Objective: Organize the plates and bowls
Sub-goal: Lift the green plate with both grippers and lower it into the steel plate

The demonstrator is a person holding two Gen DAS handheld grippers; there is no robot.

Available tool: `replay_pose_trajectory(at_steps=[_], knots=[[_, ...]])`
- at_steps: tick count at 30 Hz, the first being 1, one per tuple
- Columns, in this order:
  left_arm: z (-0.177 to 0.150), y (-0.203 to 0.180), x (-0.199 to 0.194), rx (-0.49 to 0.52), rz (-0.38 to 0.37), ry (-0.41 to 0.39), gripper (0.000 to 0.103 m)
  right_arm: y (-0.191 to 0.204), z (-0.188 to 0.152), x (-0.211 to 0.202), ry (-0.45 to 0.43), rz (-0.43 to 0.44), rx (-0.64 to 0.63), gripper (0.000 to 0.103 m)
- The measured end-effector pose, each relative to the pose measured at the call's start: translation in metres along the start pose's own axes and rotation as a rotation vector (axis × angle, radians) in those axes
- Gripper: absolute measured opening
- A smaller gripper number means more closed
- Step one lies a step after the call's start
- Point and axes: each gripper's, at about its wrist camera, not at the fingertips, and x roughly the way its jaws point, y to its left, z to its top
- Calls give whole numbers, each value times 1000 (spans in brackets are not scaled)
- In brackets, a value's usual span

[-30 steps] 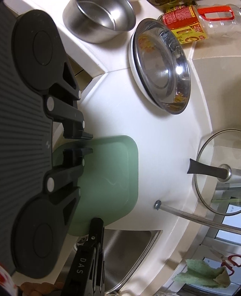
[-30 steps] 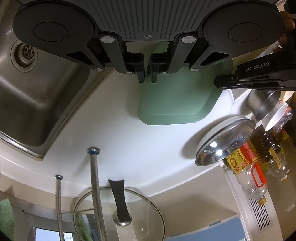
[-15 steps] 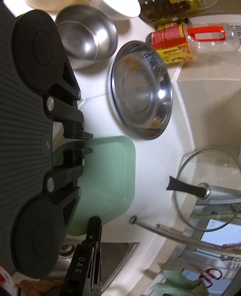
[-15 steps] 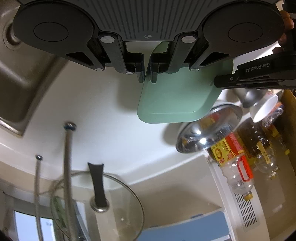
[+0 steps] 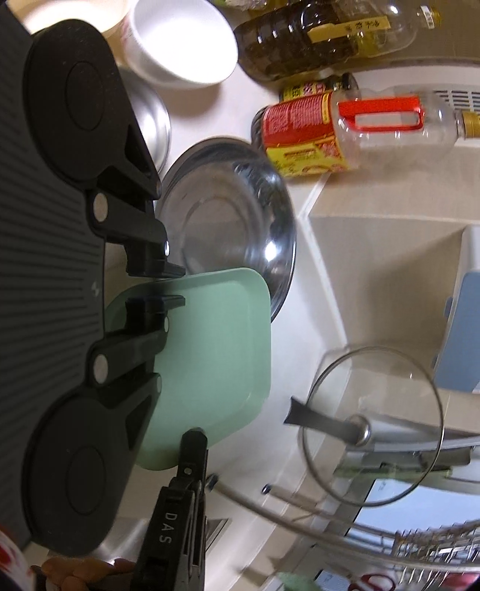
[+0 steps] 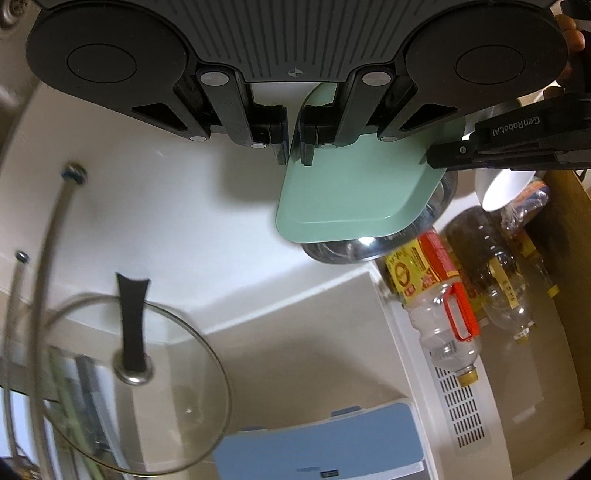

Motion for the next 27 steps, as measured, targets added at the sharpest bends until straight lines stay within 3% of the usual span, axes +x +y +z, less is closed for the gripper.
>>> replay_pose_trajectory(at_steps=[14, 27], knots=[[23, 48, 32, -49, 98, 10, 8, 22, 38, 80, 36, 66, -50, 6], [32, 70, 64, -76, 118, 69, 8, 23, 45, 127, 103, 55, -57, 7]])
